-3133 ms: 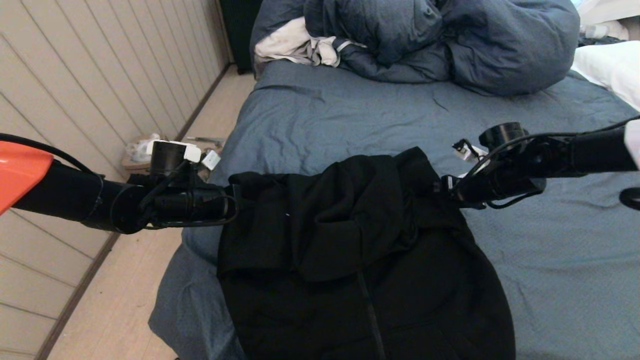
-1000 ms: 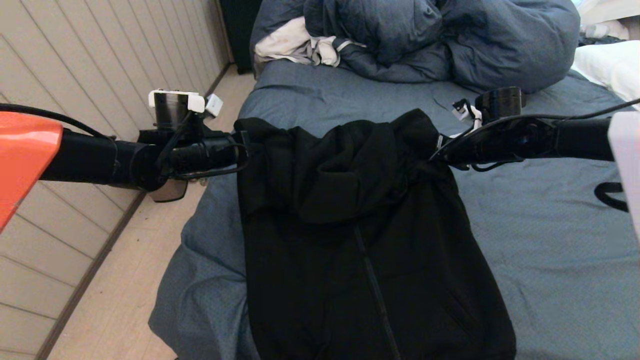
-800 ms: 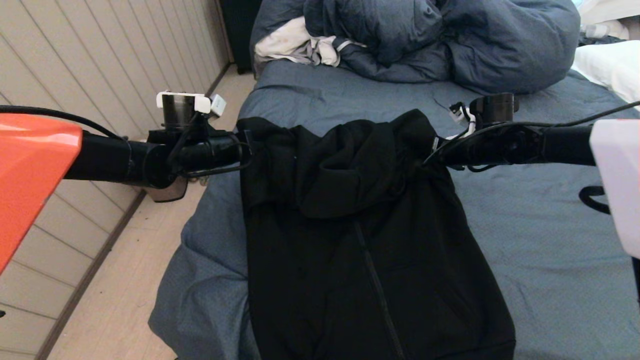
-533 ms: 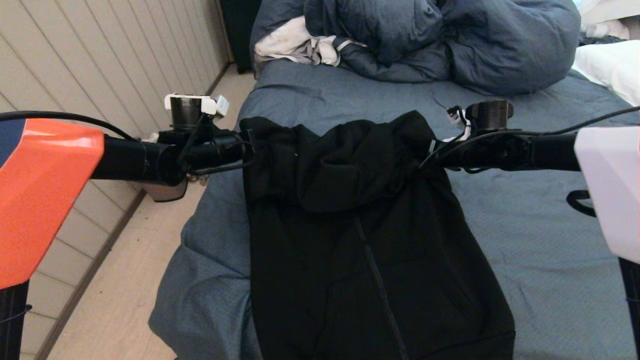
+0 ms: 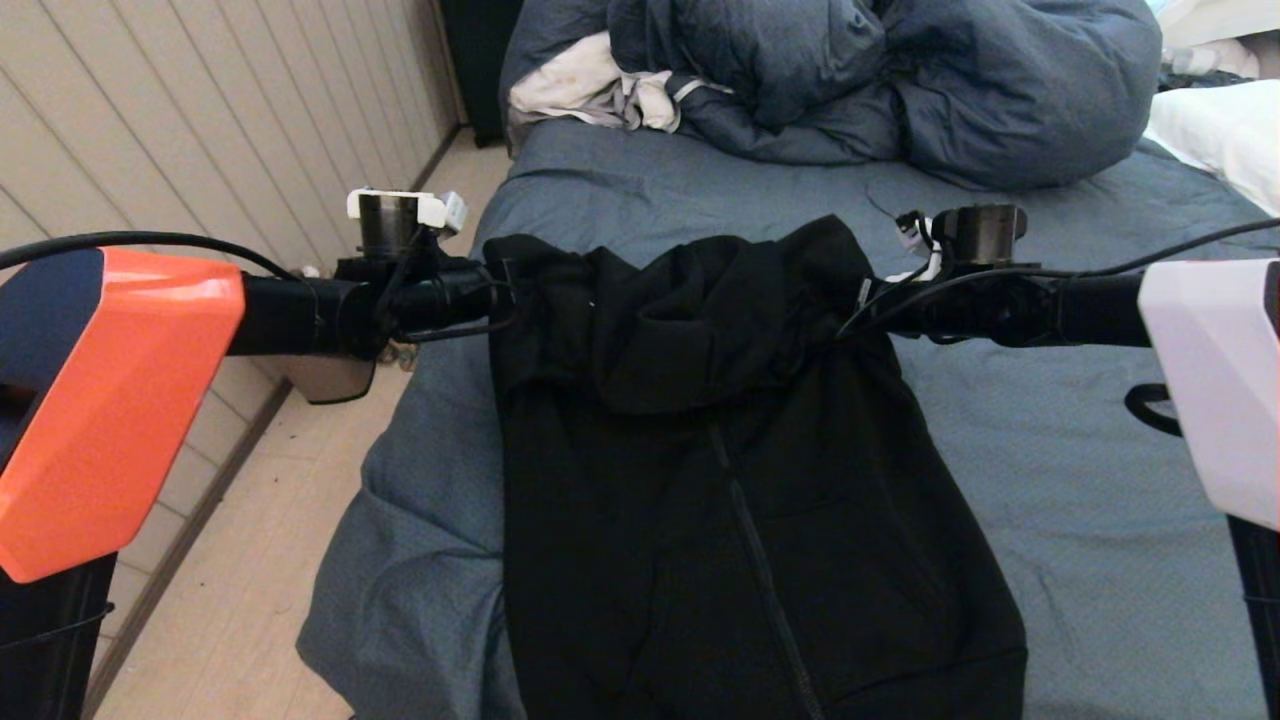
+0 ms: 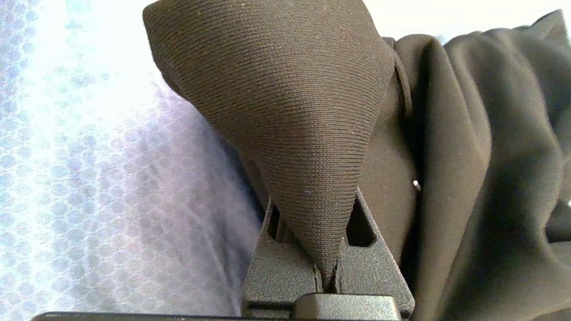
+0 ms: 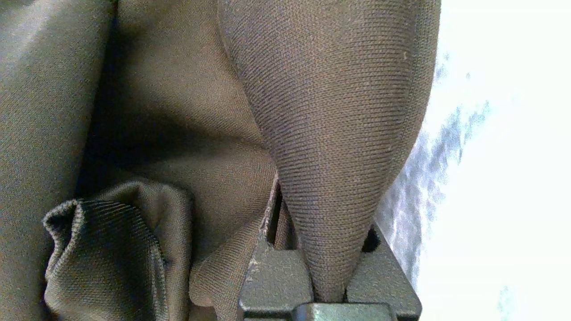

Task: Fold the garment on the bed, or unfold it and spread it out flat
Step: Fold the black sweatshirt

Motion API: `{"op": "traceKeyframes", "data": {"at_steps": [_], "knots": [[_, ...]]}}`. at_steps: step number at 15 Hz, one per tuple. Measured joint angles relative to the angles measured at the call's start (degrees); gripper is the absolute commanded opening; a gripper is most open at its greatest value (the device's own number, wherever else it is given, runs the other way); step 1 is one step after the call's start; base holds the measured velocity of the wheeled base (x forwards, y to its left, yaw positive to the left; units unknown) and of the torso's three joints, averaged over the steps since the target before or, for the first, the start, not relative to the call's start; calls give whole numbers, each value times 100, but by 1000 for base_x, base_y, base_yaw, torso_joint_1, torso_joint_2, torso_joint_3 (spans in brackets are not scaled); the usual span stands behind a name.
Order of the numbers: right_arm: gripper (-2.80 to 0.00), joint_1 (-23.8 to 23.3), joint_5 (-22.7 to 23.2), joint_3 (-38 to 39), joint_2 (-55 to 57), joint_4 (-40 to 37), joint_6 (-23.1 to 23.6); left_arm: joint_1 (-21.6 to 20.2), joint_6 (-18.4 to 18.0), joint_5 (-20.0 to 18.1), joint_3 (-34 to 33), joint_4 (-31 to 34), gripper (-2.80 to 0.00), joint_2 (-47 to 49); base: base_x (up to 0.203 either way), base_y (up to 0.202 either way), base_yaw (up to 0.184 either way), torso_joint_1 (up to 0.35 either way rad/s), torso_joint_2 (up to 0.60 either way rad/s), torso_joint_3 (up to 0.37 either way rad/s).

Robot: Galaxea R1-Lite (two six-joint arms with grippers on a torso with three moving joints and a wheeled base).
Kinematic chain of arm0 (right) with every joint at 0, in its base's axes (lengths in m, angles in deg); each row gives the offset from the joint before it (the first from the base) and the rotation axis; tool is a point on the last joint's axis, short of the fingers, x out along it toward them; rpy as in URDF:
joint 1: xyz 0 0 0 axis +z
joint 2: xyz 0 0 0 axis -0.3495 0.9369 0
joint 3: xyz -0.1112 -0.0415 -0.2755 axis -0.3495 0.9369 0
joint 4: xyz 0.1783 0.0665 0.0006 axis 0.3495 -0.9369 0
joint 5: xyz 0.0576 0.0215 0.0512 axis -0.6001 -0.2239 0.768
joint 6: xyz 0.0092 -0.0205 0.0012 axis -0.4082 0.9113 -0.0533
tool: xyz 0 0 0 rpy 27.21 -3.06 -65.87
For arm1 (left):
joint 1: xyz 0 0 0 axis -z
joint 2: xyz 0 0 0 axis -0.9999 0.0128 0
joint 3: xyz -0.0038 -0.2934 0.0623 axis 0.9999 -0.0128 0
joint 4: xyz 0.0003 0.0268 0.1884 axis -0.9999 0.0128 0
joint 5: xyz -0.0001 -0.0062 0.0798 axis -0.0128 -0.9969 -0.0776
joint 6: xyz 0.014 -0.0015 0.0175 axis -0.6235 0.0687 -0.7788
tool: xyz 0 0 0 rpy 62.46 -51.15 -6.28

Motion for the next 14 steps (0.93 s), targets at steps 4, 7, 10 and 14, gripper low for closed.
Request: {"op": "traceKeyframes", "data": {"at_steps": [4, 7, 10, 14], "knots": [[-280, -2, 0, -5, -9, 38, 41, 0, -326, -6, 438, 547, -280, 114, 0, 0, 0, 0, 0, 0], [-280, -2, 0, -5, 9, 27, 102, 0, -428, -4, 478, 714, -280, 149, 0, 0, 0, 0, 0, 0], [0, 0, -8, 12, 13, -3, 127, 0, -435, 117, 478, 766, 0, 157, 0, 0, 0, 0, 0, 0], [0, -9, -5, 52, 22, -3, 265, 5, -380, 271, 426, 814, 0, 153, 0, 0, 0, 0, 0, 0]]}}
